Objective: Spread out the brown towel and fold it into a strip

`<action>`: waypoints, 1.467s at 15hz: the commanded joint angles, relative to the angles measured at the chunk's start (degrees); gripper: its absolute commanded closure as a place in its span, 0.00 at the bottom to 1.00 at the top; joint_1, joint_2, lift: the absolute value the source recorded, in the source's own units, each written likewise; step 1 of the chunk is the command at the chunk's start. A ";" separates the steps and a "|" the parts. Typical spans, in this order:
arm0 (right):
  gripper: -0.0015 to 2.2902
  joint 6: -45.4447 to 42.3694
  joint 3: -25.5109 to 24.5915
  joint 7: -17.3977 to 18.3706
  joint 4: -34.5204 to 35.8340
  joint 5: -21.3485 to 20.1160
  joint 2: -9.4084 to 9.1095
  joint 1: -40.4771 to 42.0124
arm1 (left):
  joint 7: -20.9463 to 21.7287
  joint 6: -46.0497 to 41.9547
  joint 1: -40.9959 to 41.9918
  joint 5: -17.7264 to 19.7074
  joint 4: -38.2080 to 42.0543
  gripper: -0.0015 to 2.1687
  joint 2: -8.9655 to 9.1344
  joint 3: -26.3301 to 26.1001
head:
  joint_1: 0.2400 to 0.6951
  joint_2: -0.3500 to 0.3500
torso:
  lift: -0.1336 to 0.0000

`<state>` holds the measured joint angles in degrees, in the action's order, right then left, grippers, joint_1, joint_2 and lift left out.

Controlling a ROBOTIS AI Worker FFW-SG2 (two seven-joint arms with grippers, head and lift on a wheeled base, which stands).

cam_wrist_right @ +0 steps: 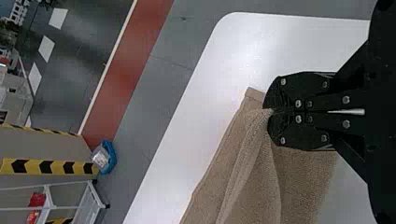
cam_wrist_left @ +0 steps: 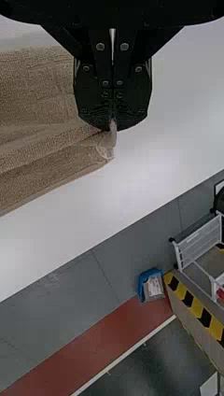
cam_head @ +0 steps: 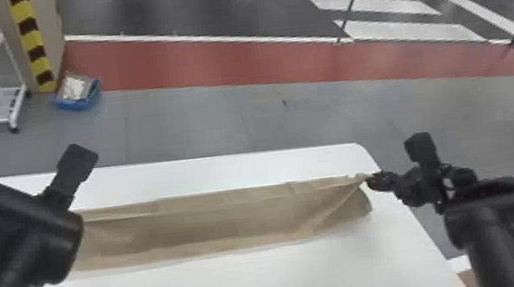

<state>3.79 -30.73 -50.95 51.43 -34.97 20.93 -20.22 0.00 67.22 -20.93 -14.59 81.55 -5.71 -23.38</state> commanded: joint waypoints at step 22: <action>0.06 -5.59 -7.33 4.37 1.92 19.85 0.60 12.22 | 11.17 -47.05 21.98 15.99 10.56 0.03 -4.04 19.25 | 1.00 0.01 | 1.00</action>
<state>-1.74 -37.94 -46.59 54.12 -15.61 21.44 -8.05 11.04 21.09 -0.36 0.83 90.44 -9.79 -3.83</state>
